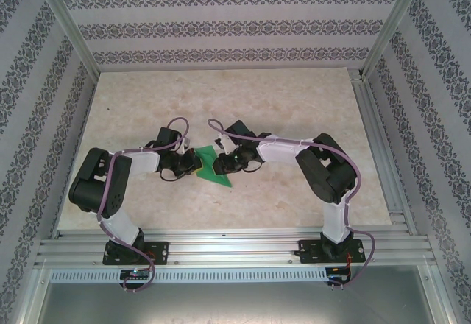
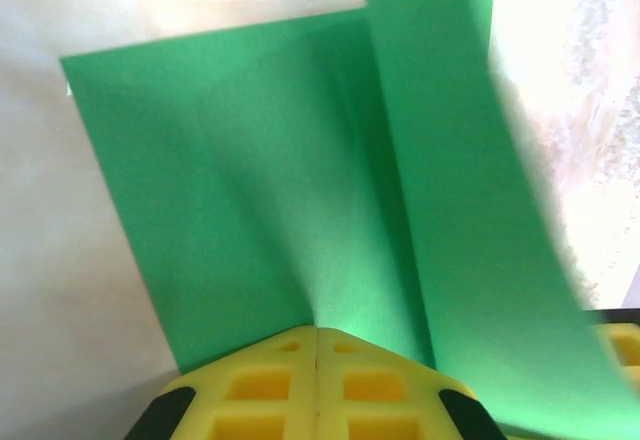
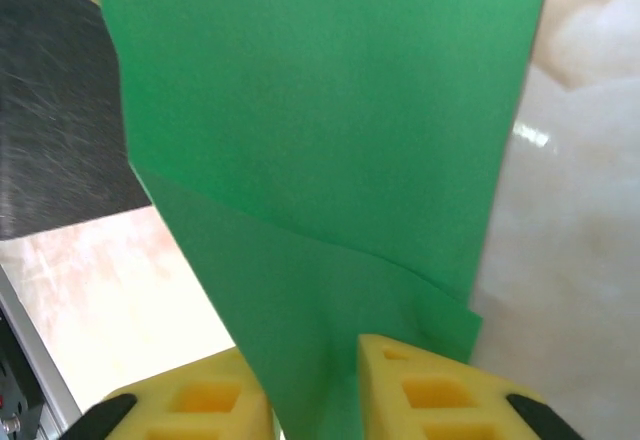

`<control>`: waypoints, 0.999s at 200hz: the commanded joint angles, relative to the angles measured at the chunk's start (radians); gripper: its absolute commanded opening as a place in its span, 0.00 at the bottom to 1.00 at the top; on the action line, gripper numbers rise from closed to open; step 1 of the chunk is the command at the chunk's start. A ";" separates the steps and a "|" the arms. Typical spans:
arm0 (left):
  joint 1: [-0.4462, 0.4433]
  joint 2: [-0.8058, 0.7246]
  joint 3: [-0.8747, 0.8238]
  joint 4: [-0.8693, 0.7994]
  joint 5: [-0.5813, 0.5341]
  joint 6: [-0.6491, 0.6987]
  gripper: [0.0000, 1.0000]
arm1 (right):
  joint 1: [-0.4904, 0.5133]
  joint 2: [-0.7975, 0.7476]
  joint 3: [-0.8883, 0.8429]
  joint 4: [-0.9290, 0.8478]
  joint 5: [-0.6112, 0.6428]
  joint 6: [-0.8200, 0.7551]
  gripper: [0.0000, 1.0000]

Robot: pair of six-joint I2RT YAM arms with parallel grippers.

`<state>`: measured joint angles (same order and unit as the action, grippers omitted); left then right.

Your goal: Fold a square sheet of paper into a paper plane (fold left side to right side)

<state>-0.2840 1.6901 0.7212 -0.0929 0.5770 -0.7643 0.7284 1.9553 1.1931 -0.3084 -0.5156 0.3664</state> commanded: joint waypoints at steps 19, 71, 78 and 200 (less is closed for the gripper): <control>-0.008 0.026 0.005 -0.008 -0.055 0.032 0.01 | -0.013 -0.008 0.068 -0.066 0.023 -0.053 0.31; -0.008 0.025 0.008 -0.020 -0.063 0.039 0.01 | -0.015 -0.003 0.109 -0.098 0.025 -0.068 0.34; -0.009 0.024 0.008 -0.020 -0.062 0.040 0.01 | -0.015 -0.008 0.113 -0.105 0.024 -0.071 0.35; -0.012 0.020 0.013 -0.044 -0.076 0.054 0.01 | -0.016 0.018 0.153 -0.153 -0.036 -0.103 0.13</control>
<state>-0.2848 1.6913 0.7250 -0.0937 0.5690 -0.7383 0.7235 1.9514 1.3056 -0.4610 -0.5102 0.2852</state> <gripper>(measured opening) 0.057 0.134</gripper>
